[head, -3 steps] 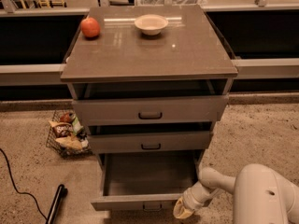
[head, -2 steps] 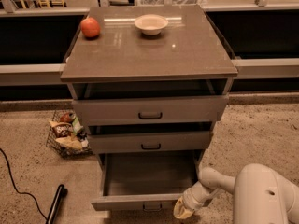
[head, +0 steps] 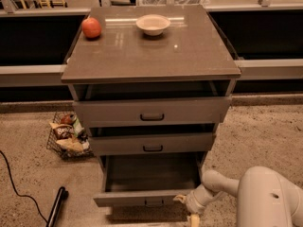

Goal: Close bottom drawer

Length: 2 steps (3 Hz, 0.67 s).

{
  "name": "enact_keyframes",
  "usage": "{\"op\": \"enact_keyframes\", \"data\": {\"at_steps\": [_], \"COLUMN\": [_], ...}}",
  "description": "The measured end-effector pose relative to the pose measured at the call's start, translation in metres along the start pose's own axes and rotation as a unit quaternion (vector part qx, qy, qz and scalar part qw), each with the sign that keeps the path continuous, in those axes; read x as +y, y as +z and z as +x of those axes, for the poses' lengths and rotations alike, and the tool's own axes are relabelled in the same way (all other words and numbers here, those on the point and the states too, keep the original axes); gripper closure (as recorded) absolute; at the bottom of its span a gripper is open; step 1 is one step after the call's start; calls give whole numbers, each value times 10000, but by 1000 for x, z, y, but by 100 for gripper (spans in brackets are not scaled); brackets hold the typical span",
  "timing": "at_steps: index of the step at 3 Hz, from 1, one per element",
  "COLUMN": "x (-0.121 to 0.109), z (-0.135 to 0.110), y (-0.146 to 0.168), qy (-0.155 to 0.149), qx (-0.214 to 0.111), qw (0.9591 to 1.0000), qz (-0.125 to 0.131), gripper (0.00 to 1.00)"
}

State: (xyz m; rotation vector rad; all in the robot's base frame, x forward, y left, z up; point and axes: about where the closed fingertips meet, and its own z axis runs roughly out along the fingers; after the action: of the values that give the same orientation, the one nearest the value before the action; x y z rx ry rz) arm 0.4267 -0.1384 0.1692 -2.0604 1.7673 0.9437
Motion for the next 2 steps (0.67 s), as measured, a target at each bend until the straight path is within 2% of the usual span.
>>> {"op": "enact_keyframes", "data": {"at_steps": [1,2], "x": [0,-10], "z": [0,-1], "y": [0,-4], "qy": [-1,-105], "qx": [1,129], "qw": [10000,9997], "qz": [1,163], "gripper": [0,0]}}
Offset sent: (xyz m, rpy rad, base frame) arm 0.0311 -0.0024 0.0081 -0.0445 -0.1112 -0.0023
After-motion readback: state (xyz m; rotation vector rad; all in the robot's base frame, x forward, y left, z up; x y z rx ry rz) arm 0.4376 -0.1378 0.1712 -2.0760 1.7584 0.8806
